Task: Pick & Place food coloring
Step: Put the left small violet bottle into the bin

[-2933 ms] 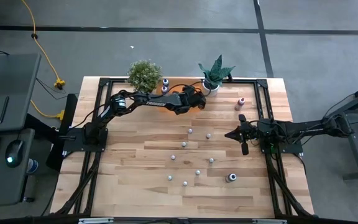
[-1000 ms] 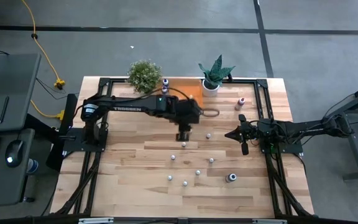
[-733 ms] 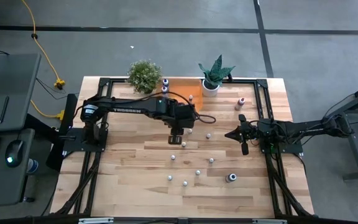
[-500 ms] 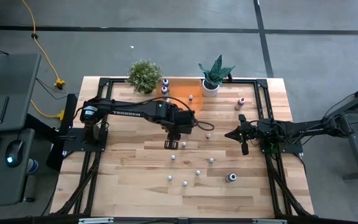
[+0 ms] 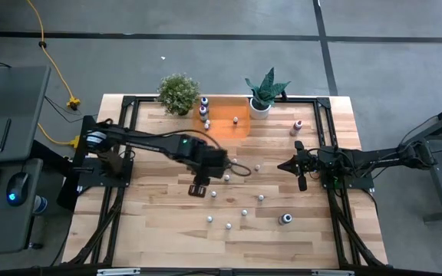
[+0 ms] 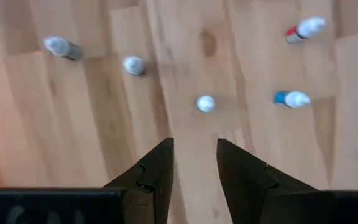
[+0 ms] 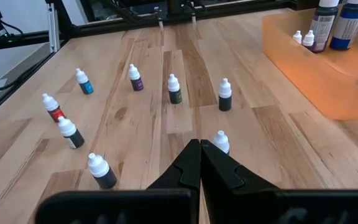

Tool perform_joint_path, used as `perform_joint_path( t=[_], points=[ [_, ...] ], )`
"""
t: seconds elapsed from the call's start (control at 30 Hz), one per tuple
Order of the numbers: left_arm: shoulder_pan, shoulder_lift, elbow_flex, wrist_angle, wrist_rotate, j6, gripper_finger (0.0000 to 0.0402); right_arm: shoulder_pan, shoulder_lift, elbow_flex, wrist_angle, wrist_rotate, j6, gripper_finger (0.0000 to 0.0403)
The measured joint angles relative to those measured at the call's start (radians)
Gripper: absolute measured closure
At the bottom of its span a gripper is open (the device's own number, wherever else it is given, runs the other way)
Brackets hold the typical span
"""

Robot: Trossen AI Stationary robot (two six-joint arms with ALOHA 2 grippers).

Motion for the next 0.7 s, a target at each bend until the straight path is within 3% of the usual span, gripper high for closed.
perform_joint_path(
  t=[0.23,0.43,0.7],
  points=[
    [-0.017,-0.124,-0.246,0.189,0.022,-0.034,0.0284,0.0,0.001,0.0,0.0,0.0,0.0,0.0402],
    [-0.025,-0.176,-0.431,0.454,0.133,0.017,0.0284,0.0,0.001,0.0,-0.001,0.0,0.0,0.0402],
    [-0.025,-0.183,-0.551,0.619,0.108,0.044,0.0284,0.0,0.0,0.0,-0.001,0.0,0.0,0.0402]
  ],
)
